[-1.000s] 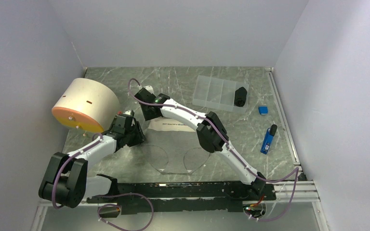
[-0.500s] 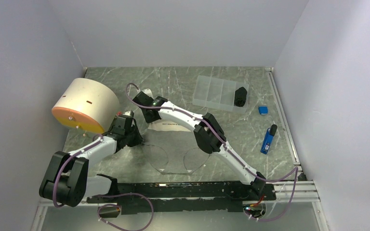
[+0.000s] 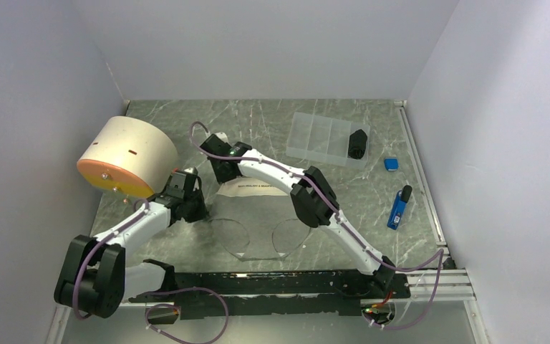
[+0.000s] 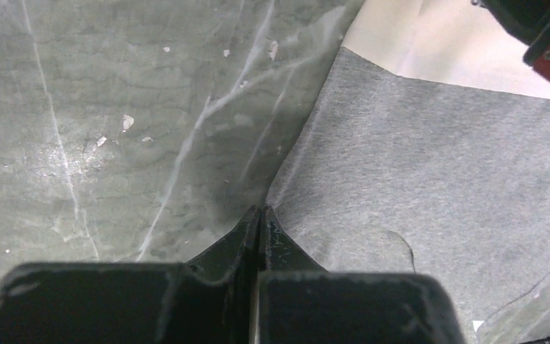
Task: Roll the underwear
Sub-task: Fold the underwear at the center of the board.
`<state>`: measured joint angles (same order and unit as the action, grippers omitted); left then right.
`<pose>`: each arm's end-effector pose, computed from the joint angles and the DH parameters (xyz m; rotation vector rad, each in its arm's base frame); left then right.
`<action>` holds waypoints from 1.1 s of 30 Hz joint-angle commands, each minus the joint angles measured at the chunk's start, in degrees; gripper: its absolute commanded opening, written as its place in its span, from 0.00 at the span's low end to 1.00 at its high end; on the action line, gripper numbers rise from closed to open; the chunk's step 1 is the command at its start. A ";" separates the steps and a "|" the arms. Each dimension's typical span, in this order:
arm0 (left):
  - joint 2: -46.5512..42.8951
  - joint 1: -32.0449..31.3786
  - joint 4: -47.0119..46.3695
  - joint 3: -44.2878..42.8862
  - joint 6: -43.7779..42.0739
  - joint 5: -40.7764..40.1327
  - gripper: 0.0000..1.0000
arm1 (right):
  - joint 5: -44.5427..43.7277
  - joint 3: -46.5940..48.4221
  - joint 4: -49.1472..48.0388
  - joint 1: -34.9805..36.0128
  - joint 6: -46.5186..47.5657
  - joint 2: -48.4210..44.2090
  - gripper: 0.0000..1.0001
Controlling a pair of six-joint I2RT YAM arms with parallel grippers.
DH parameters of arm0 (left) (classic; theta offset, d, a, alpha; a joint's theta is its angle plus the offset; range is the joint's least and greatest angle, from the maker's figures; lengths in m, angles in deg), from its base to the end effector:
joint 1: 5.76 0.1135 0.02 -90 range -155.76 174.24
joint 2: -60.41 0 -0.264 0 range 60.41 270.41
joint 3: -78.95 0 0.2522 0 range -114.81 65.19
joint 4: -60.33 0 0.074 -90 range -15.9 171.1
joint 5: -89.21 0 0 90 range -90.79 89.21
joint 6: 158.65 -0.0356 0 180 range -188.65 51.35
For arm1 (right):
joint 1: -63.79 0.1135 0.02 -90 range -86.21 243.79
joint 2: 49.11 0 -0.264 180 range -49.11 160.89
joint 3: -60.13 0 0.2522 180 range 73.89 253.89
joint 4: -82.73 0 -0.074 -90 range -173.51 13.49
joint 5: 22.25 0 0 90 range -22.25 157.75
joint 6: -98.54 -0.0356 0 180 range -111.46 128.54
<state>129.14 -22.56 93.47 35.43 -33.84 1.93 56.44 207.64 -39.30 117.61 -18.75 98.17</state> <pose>0.2005 -0.0623 0.1588 -0.3955 2.6088 -0.3820 0.3318 0.4418 0.1651 -0.5189 2.5223 0.2904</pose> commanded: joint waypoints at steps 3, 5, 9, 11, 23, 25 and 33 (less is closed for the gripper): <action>-3.10 -0.17 2.22 -2.75 -2.42 3.69 0.05 | 6.83 -6.77 -7.67 -3.65 -3.07 -10.58 0.02; -3.61 -0.17 1.99 -3.00 -2.38 4.40 0.05 | 8.57 -8.98 -9.29 -4.12 -3.57 -11.80 0.02; -3.95 -0.17 2.60 -4.16 -2.62 4.92 0.05 | 9.90 -11.49 -10.49 -4.73 -4.22 -13.14 0.02; -4.04 -0.17 3.87 -4.50 -2.67 3.92 0.08 | 10.36 -13.17 -11.52 -4.94 -4.54 -13.86 0.02; -0.75 -0.17 3.28 -2.98 -3.24 0.34 0.65 | 11.05 -13.52 -11.44 -5.12 -4.34 -12.92 0.03; 1.75 -0.17 2.24 -3.54 -3.84 0.58 0.60 | 11.06 -13.49 -11.35 -5.05 -4.27 -12.75 0.03; 7.66 -0.24 1.44 -4.56 -4.80 1.10 0.55 | 10.90 -12.87 -10.54 -5.03 -3.75 -12.40 0.03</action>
<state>134.63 -22.56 95.46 30.79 -37.41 3.46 66.89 193.92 -48.94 112.69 -22.75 87.59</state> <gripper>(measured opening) 0.568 0.033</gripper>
